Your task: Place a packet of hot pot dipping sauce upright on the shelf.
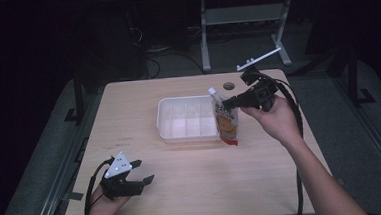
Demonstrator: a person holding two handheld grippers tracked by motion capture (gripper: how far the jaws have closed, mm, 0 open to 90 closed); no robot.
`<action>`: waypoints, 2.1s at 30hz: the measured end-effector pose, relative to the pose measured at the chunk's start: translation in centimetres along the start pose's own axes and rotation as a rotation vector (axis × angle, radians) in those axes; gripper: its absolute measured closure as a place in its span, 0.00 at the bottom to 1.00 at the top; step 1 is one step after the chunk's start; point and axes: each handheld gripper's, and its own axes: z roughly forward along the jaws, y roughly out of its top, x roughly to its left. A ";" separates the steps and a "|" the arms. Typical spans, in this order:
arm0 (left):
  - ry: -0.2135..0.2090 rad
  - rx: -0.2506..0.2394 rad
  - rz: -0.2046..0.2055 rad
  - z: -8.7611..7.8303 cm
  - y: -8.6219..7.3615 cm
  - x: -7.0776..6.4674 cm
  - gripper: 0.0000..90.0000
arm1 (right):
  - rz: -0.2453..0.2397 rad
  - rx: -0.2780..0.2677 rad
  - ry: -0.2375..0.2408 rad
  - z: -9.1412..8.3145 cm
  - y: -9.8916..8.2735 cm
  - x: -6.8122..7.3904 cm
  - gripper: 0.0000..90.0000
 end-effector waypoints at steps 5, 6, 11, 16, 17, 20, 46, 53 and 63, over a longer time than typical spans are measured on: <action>0.005 0.002 -0.001 0.0 -0.1 0.1 0.34 | 0.025 -0.017 -0.020 0.3 1.0 -0.5 0.96; 0.006 0.002 0.000 0.0 -0.1 0.1 0.34 | 0.028 -0.018 -0.026 0.4 1.2 -0.7 0.96; 0.011 -0.005 -0.005 -0.1 -0.2 0.2 0.34 | 0.043 -0.028 -0.045 1.1 2.2 -1.0 0.96; 0.016 -0.009 -0.006 -0.2 -0.2 0.3 0.33 | 0.062 -0.048 -0.062 1.8 3.2 -1.3 0.96; 0.016 -0.011 -0.008 -0.2 -0.3 0.4 0.33 | 0.066 -0.051 -0.067 2.0 3.4 -1.4 0.96; 0.015 -0.014 -0.010 -0.3 -0.3 0.4 0.33 | 0.075 -0.056 -0.077 2.7 3.9 -1.5 0.96; 0.018 -0.042 -0.016 -0.8 -0.3 0.4 0.33 | 0.136 -0.040 -0.299 6.5 5.1 -4.2 0.96; 0.016 -0.044 -0.017 -0.9 -0.3 0.3 0.33 | 0.133 -0.023 -0.336 7.0 5.0 -4.3 0.96; 0.018 -0.044 -0.022 -0.9 -0.3 0.4 0.33 | 0.142 -0.009 -0.317 8.3 4.6 -4.6 0.96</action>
